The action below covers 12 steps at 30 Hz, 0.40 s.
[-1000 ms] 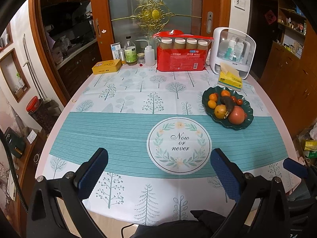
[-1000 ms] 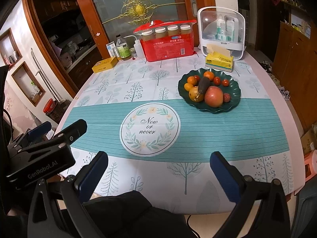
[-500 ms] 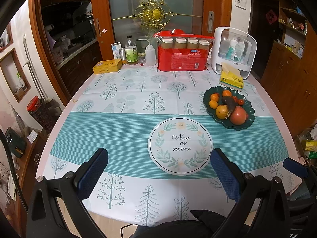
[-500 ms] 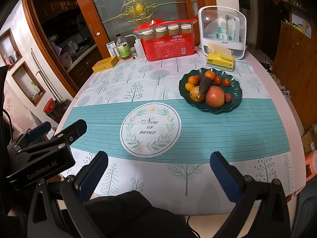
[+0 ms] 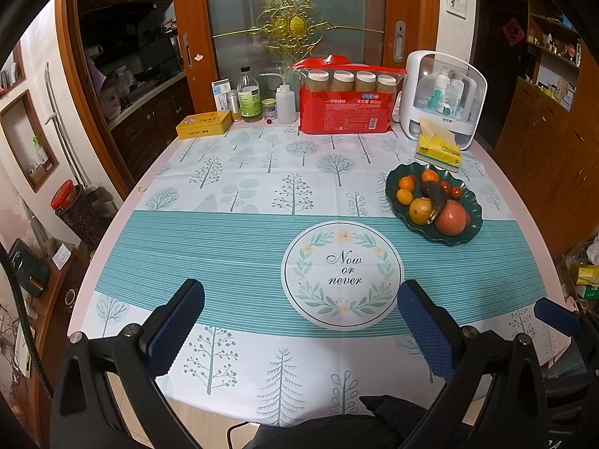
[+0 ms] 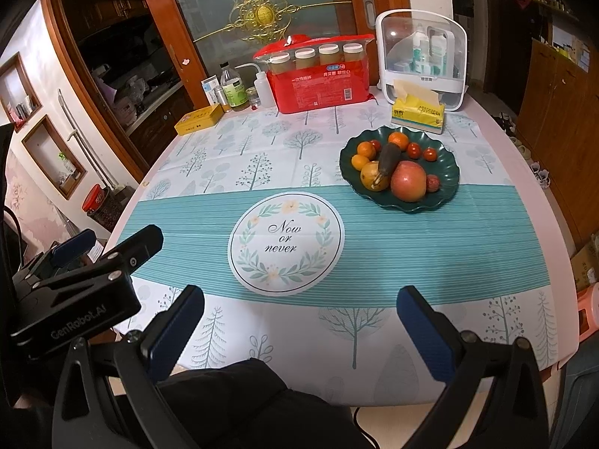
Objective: Organize fruits
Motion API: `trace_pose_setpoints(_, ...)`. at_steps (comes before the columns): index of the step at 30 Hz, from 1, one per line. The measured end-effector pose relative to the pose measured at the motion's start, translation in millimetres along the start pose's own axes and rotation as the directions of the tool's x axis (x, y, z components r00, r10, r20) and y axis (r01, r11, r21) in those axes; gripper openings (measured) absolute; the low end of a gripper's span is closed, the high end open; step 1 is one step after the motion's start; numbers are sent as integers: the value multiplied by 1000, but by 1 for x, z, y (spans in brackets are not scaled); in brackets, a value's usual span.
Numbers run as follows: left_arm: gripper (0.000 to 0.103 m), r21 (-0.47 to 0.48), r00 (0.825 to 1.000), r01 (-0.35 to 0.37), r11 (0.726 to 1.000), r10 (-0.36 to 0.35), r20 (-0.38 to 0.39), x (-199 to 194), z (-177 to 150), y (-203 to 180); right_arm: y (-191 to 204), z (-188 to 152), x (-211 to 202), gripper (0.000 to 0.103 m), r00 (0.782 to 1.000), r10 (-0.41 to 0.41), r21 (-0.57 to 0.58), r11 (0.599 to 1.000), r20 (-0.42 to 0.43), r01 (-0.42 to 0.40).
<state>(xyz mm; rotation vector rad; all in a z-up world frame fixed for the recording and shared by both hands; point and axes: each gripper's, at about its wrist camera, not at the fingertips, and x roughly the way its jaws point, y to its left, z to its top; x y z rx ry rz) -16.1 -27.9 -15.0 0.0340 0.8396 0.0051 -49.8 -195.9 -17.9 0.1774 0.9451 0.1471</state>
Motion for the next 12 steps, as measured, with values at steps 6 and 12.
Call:
trace_pose_setpoints(6, 102, -1, 1000, -1, 1000, 1, 0, 0, 0, 0, 0, 0, 0, 103, 1000, 0, 0, 1000, 0, 0)
trace_pose_setpoints(12, 102, 0, 1000, -1, 1000, 1, 0, -1, 1, 0, 0, 0, 0, 103, 1000, 0, 0, 1000, -1, 0)
